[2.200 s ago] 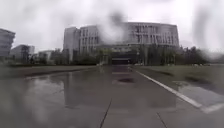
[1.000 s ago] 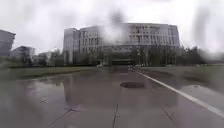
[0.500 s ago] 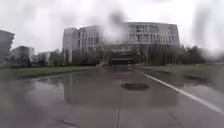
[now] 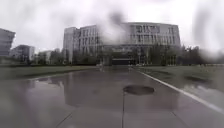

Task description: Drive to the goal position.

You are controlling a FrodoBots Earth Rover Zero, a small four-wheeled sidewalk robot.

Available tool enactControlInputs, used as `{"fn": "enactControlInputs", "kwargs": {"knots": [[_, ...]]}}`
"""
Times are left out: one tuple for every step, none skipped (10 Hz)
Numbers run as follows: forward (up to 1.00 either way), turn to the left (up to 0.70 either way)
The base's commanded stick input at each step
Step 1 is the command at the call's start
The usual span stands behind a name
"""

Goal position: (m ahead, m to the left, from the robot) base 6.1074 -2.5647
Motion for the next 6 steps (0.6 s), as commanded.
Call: {"fn": "enactControlInputs", "kwargs": {"knots": [[0.7,0.0],[0.7,0.0],[0.7,0.0],[0.7,0.0],[0.7,0.0],[0.7,0.0]]}}
